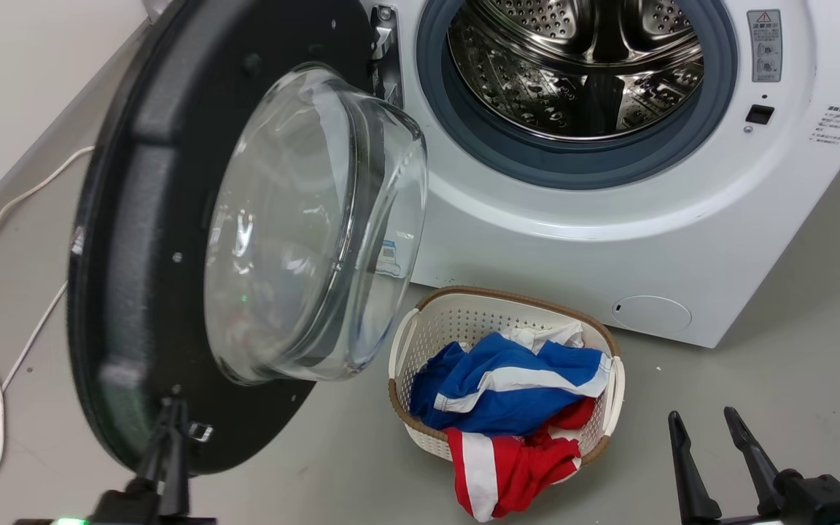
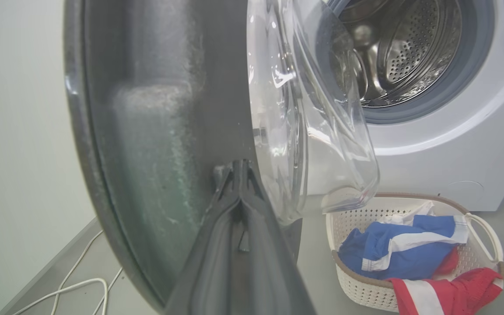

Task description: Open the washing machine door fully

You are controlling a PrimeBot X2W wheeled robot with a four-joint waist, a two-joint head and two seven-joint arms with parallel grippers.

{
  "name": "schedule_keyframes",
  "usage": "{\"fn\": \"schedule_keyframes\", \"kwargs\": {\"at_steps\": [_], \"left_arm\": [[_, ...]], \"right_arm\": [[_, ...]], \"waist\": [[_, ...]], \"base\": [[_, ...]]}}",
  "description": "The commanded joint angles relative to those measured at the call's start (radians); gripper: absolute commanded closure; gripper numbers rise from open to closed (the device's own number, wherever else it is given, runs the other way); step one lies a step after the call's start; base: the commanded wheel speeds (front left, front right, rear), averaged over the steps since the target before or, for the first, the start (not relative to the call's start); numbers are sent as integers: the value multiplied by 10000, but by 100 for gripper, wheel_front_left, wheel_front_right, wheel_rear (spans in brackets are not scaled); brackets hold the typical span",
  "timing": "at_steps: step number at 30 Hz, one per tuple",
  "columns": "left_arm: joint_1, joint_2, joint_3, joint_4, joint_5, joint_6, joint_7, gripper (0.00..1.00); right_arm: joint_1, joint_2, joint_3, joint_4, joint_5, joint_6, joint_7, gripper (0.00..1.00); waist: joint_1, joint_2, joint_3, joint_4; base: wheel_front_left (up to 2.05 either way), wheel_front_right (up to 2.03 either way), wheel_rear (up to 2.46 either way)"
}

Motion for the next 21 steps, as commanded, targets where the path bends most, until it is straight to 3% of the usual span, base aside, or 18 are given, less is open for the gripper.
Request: {"fn": "schedule_keyframes", "kwargs": {"at_steps": [1,21], "left_arm": [[-94,174,415,38,-139,77,25,100],[-919,1044,2256,999,-860,63,26,100]], "right_arm": [[42,20,10,7,-95,1,-22,0],[-217,20,-18,-9,-201,1,-22,0]], "waist": [[0,0,20,-7],[0,0,436,-266]], "base": [[0,0,0],[0,0,0]]}}
